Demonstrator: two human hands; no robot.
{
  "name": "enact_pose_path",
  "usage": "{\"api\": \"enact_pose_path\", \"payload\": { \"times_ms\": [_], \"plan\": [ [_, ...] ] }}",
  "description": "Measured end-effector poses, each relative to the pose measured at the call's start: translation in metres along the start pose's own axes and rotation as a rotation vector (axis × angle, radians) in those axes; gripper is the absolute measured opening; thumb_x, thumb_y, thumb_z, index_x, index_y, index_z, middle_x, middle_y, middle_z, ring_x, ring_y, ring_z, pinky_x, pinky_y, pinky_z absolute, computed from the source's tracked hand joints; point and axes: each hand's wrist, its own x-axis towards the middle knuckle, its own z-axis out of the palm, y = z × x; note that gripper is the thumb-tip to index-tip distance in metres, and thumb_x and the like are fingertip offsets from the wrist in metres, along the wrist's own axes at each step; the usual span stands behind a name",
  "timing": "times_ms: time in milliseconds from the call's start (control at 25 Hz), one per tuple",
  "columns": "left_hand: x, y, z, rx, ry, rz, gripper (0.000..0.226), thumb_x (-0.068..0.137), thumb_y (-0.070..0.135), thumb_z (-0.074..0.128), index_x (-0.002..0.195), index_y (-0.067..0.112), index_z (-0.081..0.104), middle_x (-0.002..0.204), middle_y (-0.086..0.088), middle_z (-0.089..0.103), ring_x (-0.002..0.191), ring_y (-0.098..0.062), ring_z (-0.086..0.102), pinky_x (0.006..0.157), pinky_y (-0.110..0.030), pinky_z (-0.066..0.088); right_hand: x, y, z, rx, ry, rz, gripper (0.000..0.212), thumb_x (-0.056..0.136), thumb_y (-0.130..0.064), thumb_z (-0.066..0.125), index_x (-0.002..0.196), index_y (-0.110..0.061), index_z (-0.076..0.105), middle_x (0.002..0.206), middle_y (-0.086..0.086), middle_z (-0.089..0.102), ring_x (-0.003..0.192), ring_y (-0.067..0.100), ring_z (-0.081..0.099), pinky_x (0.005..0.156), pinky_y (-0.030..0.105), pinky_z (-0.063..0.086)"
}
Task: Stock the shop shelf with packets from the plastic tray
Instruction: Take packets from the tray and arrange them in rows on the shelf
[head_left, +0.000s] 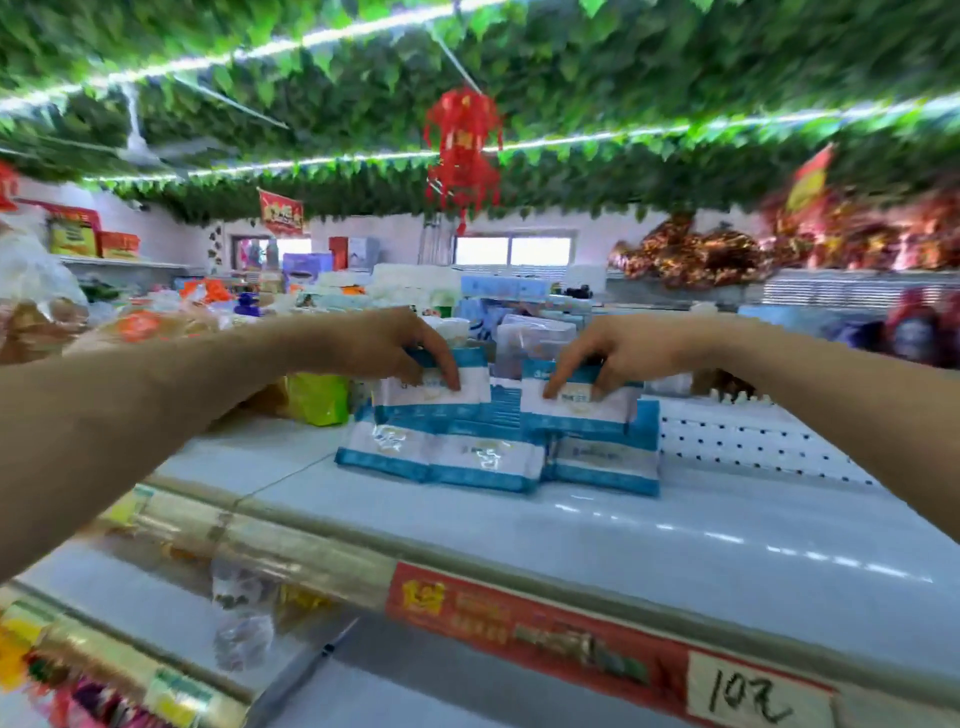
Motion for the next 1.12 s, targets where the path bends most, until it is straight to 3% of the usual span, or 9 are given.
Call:
{"api": "enact_pose_path", "payload": {
  "times_ms": [200, 400, 520, 880, 1120],
  "plan": [
    [0.054, 0.033, 0.021, -0.033, -0.021, 0.139, 0.05, 0.093, -0.003, 0.062, 0.103, 0.043, 0.079, 0.118, 0.017, 0.07, 0.104, -0.013, 0.065, 0.092, -0.032, 0.055, -0.04, 0.038, 0.04, 0.199, -0.076, 0.201, 0.048, 0.091, 0.001, 0.069, 0.117, -0.039, 0.076, 0.117, -0.024, 0.061, 0.102, 0.009, 0.061, 0.081, 0.015, 0.051],
    [0.067, 0.04, 0.024, -0.057, -0.03, 0.199, 0.047, 0.094, -0.002, 0.062, 0.104, 0.042, 0.079, 0.12, 0.013, 0.07, 0.108, -0.024, 0.064, 0.099, -0.05, 0.053, -0.024, 0.042, 0.073, 0.228, -0.037, 0.182, 0.047, 0.093, -0.006, 0.069, 0.118, -0.046, 0.072, 0.12, -0.017, 0.058, 0.105, 0.015, 0.06, 0.092, 0.026, 0.053],
    [0.07, 0.042, 0.026, -0.071, -0.036, 0.203, 0.047, 0.094, -0.002, 0.062, 0.104, 0.041, 0.079, 0.121, 0.01, 0.071, 0.109, -0.029, 0.065, 0.098, -0.056, 0.053, -0.018, 0.042, 0.08, 0.124, 0.004, 0.157, 0.046, 0.093, -0.01, 0.069, 0.119, -0.048, 0.07, 0.125, -0.01, 0.054, 0.108, 0.015, 0.057, 0.099, 0.03, 0.049],
    [0.077, 0.052, 0.044, -0.152, -0.086, 0.224, 0.047, 0.094, -0.004, 0.062, 0.103, 0.039, 0.08, 0.116, 0.019, 0.071, 0.101, -0.013, 0.07, 0.085, -0.032, 0.062, -0.016, 0.044, 0.095, -0.091, 0.142, 0.109, 0.044, 0.095, -0.007, 0.062, 0.13, -0.033, 0.068, 0.128, -0.001, 0.048, 0.121, 0.018, 0.044, 0.109, 0.034, 0.04],
    [0.094, 0.071, 0.065, -0.177, -0.138, 0.27, 0.042, 0.096, -0.002, 0.062, 0.109, 0.034, 0.08, 0.124, 0.01, 0.068, 0.101, -0.012, 0.068, 0.081, -0.025, 0.06, -0.031, 0.06, 0.091, -0.069, 0.183, 0.151, 0.043, 0.096, -0.019, 0.068, 0.138, -0.027, 0.063, 0.137, -0.006, 0.048, 0.124, 0.014, 0.045, 0.107, 0.035, 0.047]
  ]
}}
